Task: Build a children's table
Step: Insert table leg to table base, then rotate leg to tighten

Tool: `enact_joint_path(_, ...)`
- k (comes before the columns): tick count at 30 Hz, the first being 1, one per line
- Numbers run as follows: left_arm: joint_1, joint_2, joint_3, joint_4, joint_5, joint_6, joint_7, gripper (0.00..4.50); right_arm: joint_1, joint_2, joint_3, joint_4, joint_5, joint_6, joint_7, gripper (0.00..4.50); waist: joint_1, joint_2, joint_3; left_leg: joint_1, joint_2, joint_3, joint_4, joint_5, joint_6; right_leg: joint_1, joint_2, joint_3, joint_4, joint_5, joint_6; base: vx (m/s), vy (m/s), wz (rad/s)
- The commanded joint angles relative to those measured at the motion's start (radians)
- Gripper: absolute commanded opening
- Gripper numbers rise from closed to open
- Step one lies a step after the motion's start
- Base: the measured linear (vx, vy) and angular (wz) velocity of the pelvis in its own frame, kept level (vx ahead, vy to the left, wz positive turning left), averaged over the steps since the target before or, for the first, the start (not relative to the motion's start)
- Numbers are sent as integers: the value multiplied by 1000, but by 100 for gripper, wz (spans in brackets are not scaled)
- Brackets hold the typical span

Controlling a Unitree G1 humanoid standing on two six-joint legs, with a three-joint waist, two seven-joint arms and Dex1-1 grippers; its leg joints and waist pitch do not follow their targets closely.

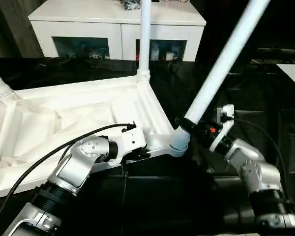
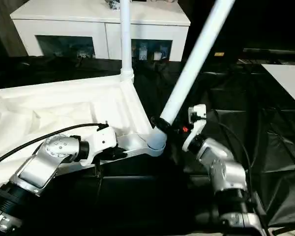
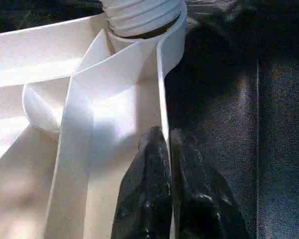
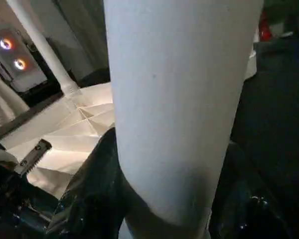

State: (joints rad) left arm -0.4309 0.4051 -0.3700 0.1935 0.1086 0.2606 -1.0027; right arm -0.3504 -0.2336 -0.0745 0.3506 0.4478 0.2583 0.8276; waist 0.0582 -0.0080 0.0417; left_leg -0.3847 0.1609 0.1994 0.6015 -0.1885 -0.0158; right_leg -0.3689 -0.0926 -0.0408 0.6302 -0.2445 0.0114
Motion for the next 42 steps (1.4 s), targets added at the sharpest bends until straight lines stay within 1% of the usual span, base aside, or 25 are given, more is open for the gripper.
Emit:
enact_joint_path(1, -11, 0, -17, 8, -1, -14, -5, 0, 38, -10, 31, 6, -60, 0, -16, 185, -5, 8, -56, 28, 73, -33, -79, -165, 9, 26, -59, 38, -65, 50, -271, 0, 0, 0)
enact_joint_path(2, -15, 1, -15, 12, 0, -17, -4, 0, 53, -17, 47, -16, -78, -15, -18, 185, -3, 9, -55, 30, 73, -31, -79, -172, 7, 23, -58, 38, -68, 43, -267, 0, 0, 0)
enact_joint_path(5, -21, 5, -13, 26, 5, -27, 0, 0, 72, -29, 72, -47, -106, -31, -16, 185, -5, 6, -55, 28, 73, -33, -81, -181, 8, 26, -58, 39, -69, 37, -262, 0, 0, 0)
enact_joint_path(12, -23, 9, -14, 28, 6, -30, -1, 0, 72, -56, 135, -52, -137, 1, 16, 185, -4, 4, -53, 28, 74, -33, -81, -184, 14, 25, -59, 40, -71, 19, -258, 0, 0, 0)
enact_joint_path(14, -21, 13, -16, 26, 3, -34, -7, 0, 53, -72, 178, -37, -167, 31, 35, 185, -6, 1, -52, 27, 73, -33, -82, -190, 14, 25, -60, 40, -73, -2, -255, 0, 0, 0)
enact_joint_path(15, -20, 16, -17, 25, 2, -35, -11, 0, 43, -77, 192, -28, -178, 35, 43, 185, -7, 2, -51, 27, 73, -33, -83, -195, 12, 24, -60, 40, -73, -11, -255, 0, 0, 0)
enact_joint_path(17, -19, 20, -19, 23, 1, -37, -17, 0, 21, -87, 213, -10, -194, 53, 53, 185, -10, 1, -50, 27, 74, -33, -85, -215, 0, 23, -60, 41, -76, -35, -253, 0, 0, 0)
enact_joint_path(18, -19, 20, -19, 23, 1, -37, -17, 0, 21, -87, 213, -10, -194, 53, 53, 185, -10, 3, -51, 29, 74, -34, -85, -219, -3, 22, -60, 41, -75, -34, -252, 0, 0, 0)
enact_joint_path(21, -18, 23, -21, 22, 2, -38, -20, 0, -16, -104, 241, 22, -216, 77, 58, 185, -15, 0, -51, 30, 74, -35, -87, -229, -10, 21, -57, 40, -74, -24, -254, 0, 0, 0)
enact_joint_path(22, -18, 23, -21, 22, 2, -38, -20, 0, -20, -106, 244, 25, -218, 81, 59, 184, -16, 1, -50, 29, 74, -35, -88, -238, -12, 21, -58, 40, -74, -31, -254, 0, 0, 0)
enact_joint_path(23, -16, 25, -22, 21, 3, -38, -21, 0, -32, -115, 259, 37, -223, 111, 65, 184, -19, -2, -49, 30, 74, -36, -89, -263, -19, 21, -59, 41, -78, -65, -252, 0, 0, 0)
enact_joint_path(25, -16, 25, -22, 21, 3, -38, -21, 0, -32, -115, 259, 37, -223, 111, 65, 184, -21, -2, -47, 30, 75, -37, -90, -281, -26, 20, -61, 43, -82, -96, -245, 0, 0, 0)
enact_joint_path(28, -10, 26, -23, 18, 2, -32, -20, 0, -33, -116, 261, 65, -248, 116, 47, 184, -23, -4, -48, 30, 75, -37, -91, -289, -33, 18, -60, 43, -82, -101, -242, 0, 0, 0)
enact_joint_path(30, -4, 26, -22, 15, 1, -29, -19, 0, -26, -112, 251, 72, -250, 117, 31, 184, -23, 0, -47, 31, 76, -38, -93, -302, -38, 15, -61, 43, -83, -112, -239, 0, 0, 0)
enact_joint_path(31, -1, 25, -21, 15, 0, -28, -18, 0, -23, -110, 247, 72, -251, 116, 22, 184, -24, -1, -47, 32, 76, -39, -95, -318, -44, 15, -60, 43, -85, -124, -236, 0, 0, 0)
enact_joint_path(32, 2, 26, -21, 16, -1, -28, -17, 0, -20, -108, 243, 73, -252, 116, 11, 184, -24, 3, -46, 33, 76, -40, -95, -324, -48, 13, -60, 44, -85, -127, -235, 0, 0, 0)
enact_joint_path(33, 4, 25, -19, 16, -1, -25, -14, 0, -19, -105, 239, 76, -254, 115, 0, 184, -26, 0, -46, 33, 76, -40, -97, -340, -54, 13, -59, 44, -87, -137, -231, 0, 0, 0)
enact_joint_path(35, 5, 23, -17, 23, 1, -11, -4, 0, -22, -95, 228, 87, -260, 108, -37, 184, -27, -1, -43, 35, 76, -42, -99, -382, -67, 8, -59, 45, -92, -187, -220, 0, 0, 0)
enact_joint_path(36, 3, 20, -16, 34, 8, 3, 11, 0, -27, -83, 216, 99, -265, 102, -77, 184, -28, 2, -41, 38, 76, -42, -100, -398, -73, 6, -60, 45, -93, -208, -216, 0, 0, 0)
enact_joint_path(37, 1, 16, -15, 44, 13, 13, 21, 0, -33, -68, 203, 110, -272, 98, -124, 184, -30, 3, -38, 41, 74, -44, -101, -439, -85, 0, -61, 46, -99, -269, -204, 0, 0, 0)
enact_joint_path(38, -1, 13, -15, 50, 15, 18, 28, 0, -37, -58, 194, 116, -277, 95, -154, 184, -33, 0, -36, 38, 73, -47, -102, -453, -89, 0, -62, 47, -102, -303, -194, 0, 0, 0)
enact_joint_path(39, -3, 10, -14, 55, 18, 25, 35, 0, -43, -47, 183, 125, -282, 92, -188, 184, -35, 1, -35, 38, 72, -52, -105, -474, -100, 0, -65, 46, -107, -363, -173, 0, 0, 0)
enact_joint_path(40, -15, -16, -7, 77, 26, 51, 76, 0, -59, -12, 153, 155, -299, 82, -304, 184, -37, 1, -35, 40, 72, -56, -107, -497, -111, -4, -65, 46, -110, -403, -157, 0, 0, 0)
enact_joint_path(41, -20, -27, -3, 86, 28, 62, 93, 0, -65, 1, 144, 166, -308, 77, -350, 184, -41, 1, -33, 43, 71, -58, -107, -526, -124, -12, -64, 45, -115, -441, -147, 0, 0, 0)
enact_joint_path(42, -21, -29, -3, 88, 29, 63, 96, 0, -66, 3, 142, 168, -308, 77, -356, 184, -42, 1, -32, 45, 71, -61, -107, -543, -129, -12, -65, 43, -117, -463, -139, -55, 12, -10)
